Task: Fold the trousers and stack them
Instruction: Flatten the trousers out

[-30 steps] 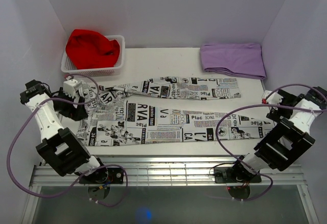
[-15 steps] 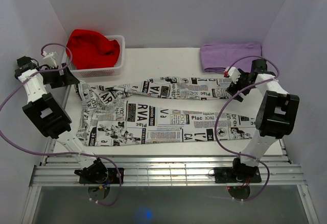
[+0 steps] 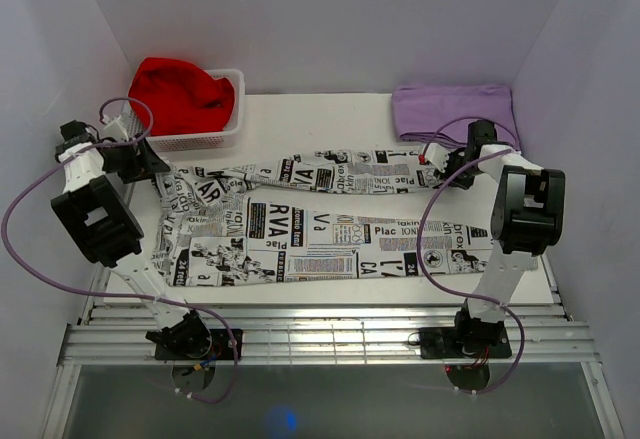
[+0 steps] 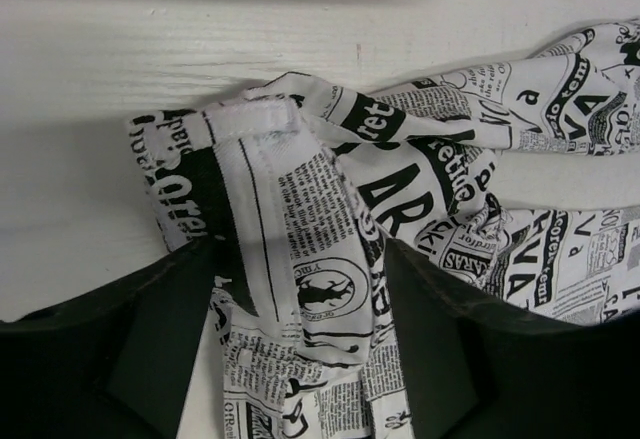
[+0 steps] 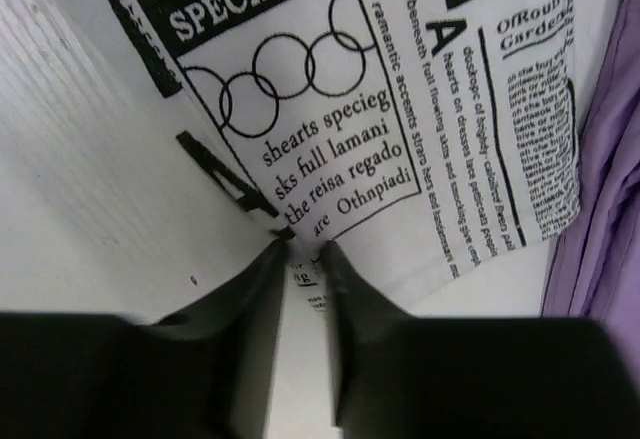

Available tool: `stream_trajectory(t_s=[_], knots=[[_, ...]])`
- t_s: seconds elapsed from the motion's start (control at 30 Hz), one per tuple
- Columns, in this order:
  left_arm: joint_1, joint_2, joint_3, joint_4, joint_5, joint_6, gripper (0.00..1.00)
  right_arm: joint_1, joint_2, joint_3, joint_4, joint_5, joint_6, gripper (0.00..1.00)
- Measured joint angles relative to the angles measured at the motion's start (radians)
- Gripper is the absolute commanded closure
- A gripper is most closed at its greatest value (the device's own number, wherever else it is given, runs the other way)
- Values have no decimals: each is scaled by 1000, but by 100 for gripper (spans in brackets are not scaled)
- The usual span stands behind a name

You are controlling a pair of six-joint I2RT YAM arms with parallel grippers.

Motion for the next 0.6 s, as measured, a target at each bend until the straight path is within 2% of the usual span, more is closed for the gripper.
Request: stream_trajectory(t_s=[0.03,0.13,0.23,0.33,0.47,0.6], knots=[[2,-3,-16,6,0,0,35,0,6,1,0,6,-8,92],[5,-18,-85,46,-5,7,47,-2,6,1,-6,19,-22,92],[5,-25,-138,72,-19,28,65,-9,-24,-11,-51,13,-25,92],[5,-33,-188,95,-36,64,98,-27,-112,-16,-143,-6,-26,92],[10,-103,-284,142,-55,111,100,-64,-297,-15,-228,-40,-36,92],[35,-251,-395,206,-43,159,100,-134,-449,1,-294,-84,-48,92]])
